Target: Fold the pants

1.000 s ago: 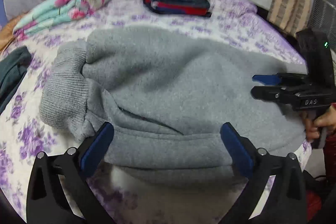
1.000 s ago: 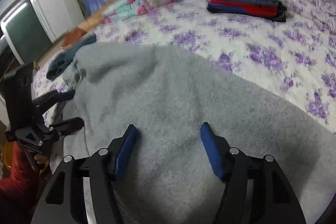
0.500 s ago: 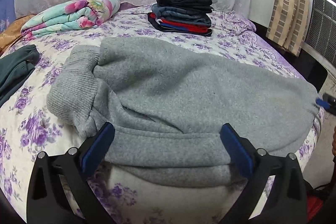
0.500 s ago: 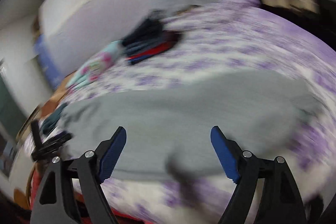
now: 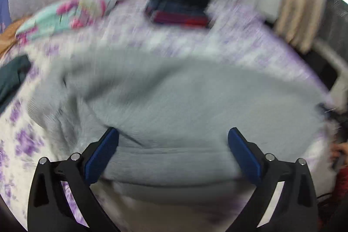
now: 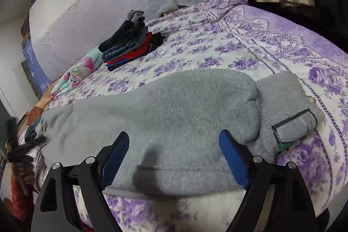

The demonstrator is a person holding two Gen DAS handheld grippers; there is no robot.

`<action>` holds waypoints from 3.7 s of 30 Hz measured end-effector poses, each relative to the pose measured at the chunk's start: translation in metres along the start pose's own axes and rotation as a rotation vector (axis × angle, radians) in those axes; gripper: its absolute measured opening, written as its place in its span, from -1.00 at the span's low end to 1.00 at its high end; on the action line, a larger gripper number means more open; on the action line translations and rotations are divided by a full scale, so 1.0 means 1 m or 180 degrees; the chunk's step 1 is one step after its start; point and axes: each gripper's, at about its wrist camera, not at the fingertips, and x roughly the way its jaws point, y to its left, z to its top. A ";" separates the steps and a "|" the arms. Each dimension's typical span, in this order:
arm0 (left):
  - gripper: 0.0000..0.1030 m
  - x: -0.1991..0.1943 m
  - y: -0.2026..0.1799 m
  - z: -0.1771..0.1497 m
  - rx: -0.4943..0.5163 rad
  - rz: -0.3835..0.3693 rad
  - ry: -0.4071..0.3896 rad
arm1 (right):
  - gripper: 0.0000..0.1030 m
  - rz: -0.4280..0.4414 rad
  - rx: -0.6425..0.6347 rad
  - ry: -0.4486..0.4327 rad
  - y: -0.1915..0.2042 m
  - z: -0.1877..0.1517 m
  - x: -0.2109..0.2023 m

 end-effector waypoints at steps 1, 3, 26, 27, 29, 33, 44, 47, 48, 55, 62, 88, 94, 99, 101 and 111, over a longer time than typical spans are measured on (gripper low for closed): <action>0.91 -0.002 0.001 -0.002 -0.0018 -0.0005 -0.0068 | 0.64 -0.0034 0.0024 -0.0027 0.002 0.001 -0.003; 0.91 -0.015 -0.004 0.002 0.0001 0.0011 -0.0173 | 0.64 -0.0113 0.0099 -0.0162 0.009 0.009 -0.011; 0.91 0.070 -0.140 0.051 0.0419 -0.0729 0.0198 | 0.93 -0.0411 -0.0413 -0.0383 0.004 0.029 0.023; 0.91 0.069 -0.140 0.050 0.0383 -0.0716 0.0173 | 0.93 -0.0426 -0.0323 -0.0464 0.001 0.028 0.019; 0.91 0.062 -0.141 0.049 0.0333 -0.0553 0.0077 | 0.93 -0.0555 -0.0100 -0.0683 -0.002 0.026 0.003; 0.91 0.027 -0.158 0.056 0.0346 -0.0874 -0.0237 | 0.93 -0.0466 -0.0232 -0.0944 0.014 0.024 -0.033; 0.91 0.083 -0.216 0.054 0.0879 -0.0789 0.0324 | 0.93 -0.1055 -0.0695 -0.0261 0.006 0.008 0.023; 0.91 0.077 -0.200 0.056 0.0647 -0.1006 0.0257 | 0.93 -0.1056 -0.0654 -0.0238 0.004 0.009 0.024; 0.91 0.071 -0.196 0.058 0.0602 -0.1090 0.0213 | 0.93 -0.1094 -0.0664 -0.0264 0.007 0.010 0.020; 0.91 0.031 -0.178 0.072 0.0994 -0.0663 -0.0385 | 0.93 -0.0988 -0.0818 -0.0367 0.018 0.015 0.001; 0.91 0.073 -0.129 0.069 0.0622 -0.1054 0.0258 | 0.93 -0.1130 -0.0808 -0.0109 0.008 0.010 0.033; 0.91 0.040 -0.043 0.057 -0.0195 -0.1386 -0.0241 | 0.93 -0.1227 -0.0657 -0.0210 0.008 0.008 0.024; 0.91 0.036 -0.048 0.053 -0.0020 -0.1171 -0.0311 | 0.93 -0.1254 -0.0678 -0.0243 0.023 0.009 0.005; 0.91 0.036 -0.046 0.052 -0.0010 -0.1135 -0.0295 | 0.93 -0.1077 -0.0516 -0.0388 0.024 0.014 -0.042; 0.91 0.035 -0.045 0.051 -0.0004 -0.1119 -0.0294 | 0.93 -0.0998 -0.0273 -0.0344 0.011 0.014 -0.055; 0.91 0.030 -0.032 0.044 -0.0099 -0.1134 -0.0317 | 0.93 -0.0656 0.1080 0.0012 -0.059 -0.013 -0.052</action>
